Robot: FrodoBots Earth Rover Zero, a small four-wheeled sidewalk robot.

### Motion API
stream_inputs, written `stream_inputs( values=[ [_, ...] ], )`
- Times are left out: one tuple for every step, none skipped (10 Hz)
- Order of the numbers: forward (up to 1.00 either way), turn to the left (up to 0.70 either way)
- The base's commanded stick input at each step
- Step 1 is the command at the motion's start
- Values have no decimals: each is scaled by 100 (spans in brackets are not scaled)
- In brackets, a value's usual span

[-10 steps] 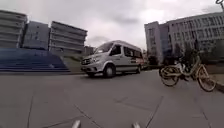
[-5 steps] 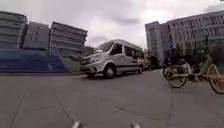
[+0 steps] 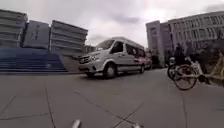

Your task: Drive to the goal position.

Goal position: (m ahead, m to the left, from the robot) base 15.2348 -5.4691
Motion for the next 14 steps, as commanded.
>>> stream_inputs(
  values=[
    [70,-29],
    [70,-35],
    [70,-35],
    [70,-35],
    [70,-34],
    [70,-29],
    [70,-6],
    [70,0],
    [70,0],
    [70,0],
    [70,0],
    [70,0],
    [70,0],
    [70,0]
  ],
)
